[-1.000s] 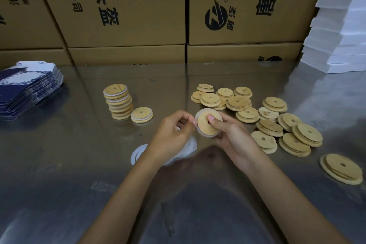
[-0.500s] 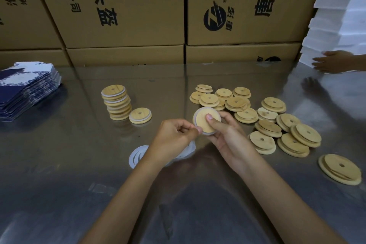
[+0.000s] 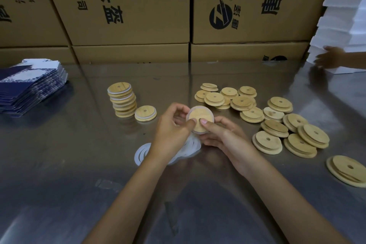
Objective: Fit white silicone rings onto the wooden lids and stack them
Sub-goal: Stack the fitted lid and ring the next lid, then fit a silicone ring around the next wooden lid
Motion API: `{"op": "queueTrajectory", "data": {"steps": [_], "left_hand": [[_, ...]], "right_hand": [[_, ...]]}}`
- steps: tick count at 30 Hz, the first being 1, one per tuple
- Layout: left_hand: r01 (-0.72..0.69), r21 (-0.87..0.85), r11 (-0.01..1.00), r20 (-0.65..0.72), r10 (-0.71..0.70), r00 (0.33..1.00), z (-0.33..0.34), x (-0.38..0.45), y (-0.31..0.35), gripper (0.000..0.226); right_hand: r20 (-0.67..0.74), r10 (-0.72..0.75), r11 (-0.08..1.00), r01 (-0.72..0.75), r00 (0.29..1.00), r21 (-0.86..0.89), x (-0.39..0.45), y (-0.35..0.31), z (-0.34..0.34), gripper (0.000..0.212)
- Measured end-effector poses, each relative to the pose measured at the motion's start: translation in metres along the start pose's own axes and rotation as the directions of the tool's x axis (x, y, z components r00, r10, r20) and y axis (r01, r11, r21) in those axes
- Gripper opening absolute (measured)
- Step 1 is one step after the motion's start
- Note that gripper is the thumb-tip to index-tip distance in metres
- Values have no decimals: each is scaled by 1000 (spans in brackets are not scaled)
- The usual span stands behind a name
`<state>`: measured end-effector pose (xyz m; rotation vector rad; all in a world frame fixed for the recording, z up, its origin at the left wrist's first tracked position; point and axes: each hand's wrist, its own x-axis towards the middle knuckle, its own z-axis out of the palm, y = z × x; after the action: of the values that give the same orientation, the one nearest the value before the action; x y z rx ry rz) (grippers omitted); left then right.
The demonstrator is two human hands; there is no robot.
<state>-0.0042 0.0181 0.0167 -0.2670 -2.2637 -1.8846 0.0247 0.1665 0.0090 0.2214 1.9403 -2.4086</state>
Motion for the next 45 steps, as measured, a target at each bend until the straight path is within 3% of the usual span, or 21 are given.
{"op": "queueTrajectory", "data": {"steps": [8,13,15,18,26,32,38,45], "left_hand": [[26,-3,1000,71,-26,997,-2,2,-2,45],[-149,320,936,103,122,987,2,-2,-11,65],[-147,356,923,89,123,988,1,-1,-15,67],[-92,329,940,48,81,996,-5,6,-20,65],[114,448,887,-334,48,941,-55,28,-38,49],[106,455,884,-354,70,933,-66,33,-46,57],[195,464,864,-406,12,914,-66,34,-50,47],[189,537,822,-367,26,930,-68,36,-53,28]], "right_hand": [[-42,34,999,-34,999,-4,3,-1,0,32],[-50,34,998,-36,998,-55,2,-2,1,31],[-44,23,997,-27,999,-76,2,-1,2,33],[-37,24,997,-26,999,-69,2,0,2,29],[-44,49,998,-50,998,-24,2,-3,2,26],[-37,63,998,-64,997,-27,2,-5,3,27],[-24,65,997,-66,998,-29,2,-4,1,27],[-40,72,997,-73,997,-29,4,-3,0,25]]}}
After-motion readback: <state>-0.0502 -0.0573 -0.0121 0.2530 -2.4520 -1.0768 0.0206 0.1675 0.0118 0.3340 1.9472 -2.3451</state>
